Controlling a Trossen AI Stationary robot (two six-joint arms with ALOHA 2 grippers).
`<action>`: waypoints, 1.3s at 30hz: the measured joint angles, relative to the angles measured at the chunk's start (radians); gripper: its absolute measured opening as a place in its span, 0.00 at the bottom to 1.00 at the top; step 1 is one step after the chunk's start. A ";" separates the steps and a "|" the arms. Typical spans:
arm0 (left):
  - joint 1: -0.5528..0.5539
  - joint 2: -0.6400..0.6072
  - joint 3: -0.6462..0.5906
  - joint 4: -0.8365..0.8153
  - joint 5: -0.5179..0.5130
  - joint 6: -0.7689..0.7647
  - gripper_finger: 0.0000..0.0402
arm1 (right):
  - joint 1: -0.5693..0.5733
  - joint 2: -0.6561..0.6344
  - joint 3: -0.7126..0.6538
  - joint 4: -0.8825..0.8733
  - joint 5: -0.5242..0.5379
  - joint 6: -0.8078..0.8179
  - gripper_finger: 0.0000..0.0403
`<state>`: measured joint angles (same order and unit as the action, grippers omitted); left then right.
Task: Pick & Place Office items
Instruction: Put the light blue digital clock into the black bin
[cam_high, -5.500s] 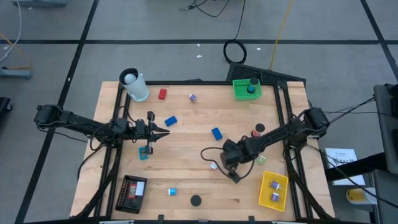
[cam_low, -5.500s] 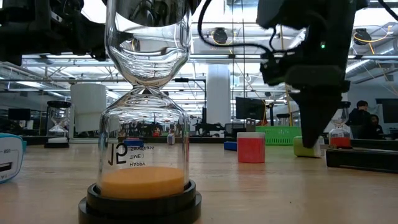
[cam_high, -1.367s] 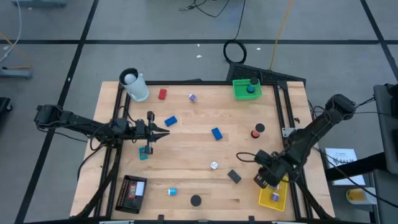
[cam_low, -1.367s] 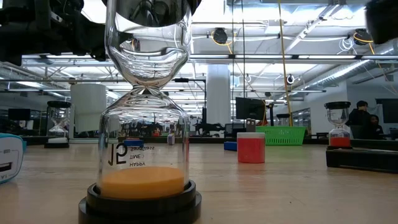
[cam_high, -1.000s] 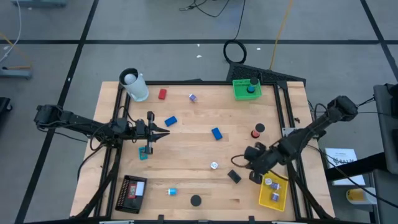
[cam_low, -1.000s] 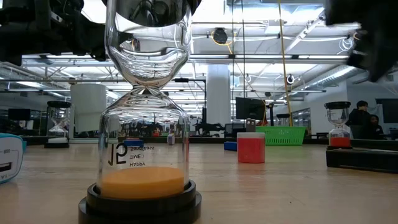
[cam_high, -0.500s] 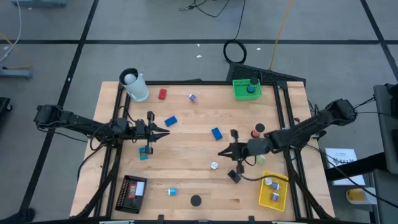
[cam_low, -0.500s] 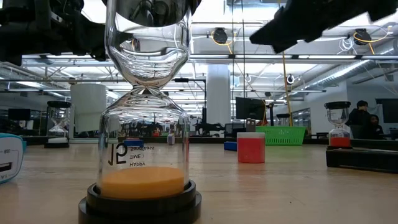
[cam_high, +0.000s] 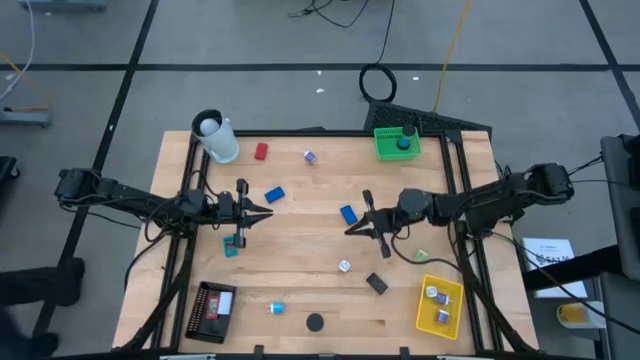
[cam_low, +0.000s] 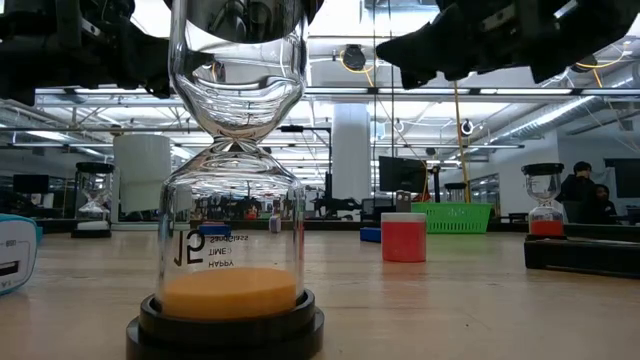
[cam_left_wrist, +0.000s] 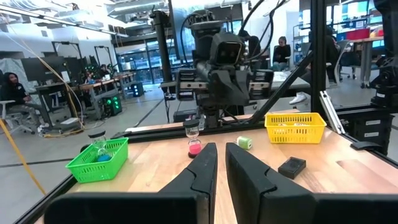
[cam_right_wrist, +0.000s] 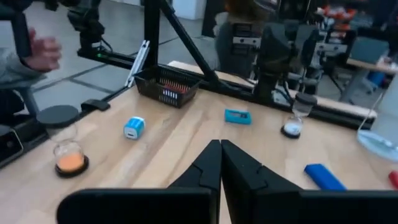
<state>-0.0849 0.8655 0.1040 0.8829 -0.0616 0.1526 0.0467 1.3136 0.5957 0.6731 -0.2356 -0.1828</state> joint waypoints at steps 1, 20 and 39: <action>0.000 0.000 0.000 0.000 0.000 0.000 0.10 | -0.013 0.000 0.000 0.007 -0.006 -0.016 0.00; 0.001 -0.001 0.000 0.051 -0.025 -0.292 0.10 | -0.065 -0.034 -0.052 0.060 0.005 -0.045 0.00; -0.093 0.014 0.440 -0.832 -0.137 -0.183 0.05 | -0.018 -0.536 -0.357 0.066 0.187 0.040 0.00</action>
<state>-0.1780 0.8792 0.5443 0.0511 -0.1981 -0.0303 0.0284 0.7774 0.2386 0.7387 -0.0484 -0.1431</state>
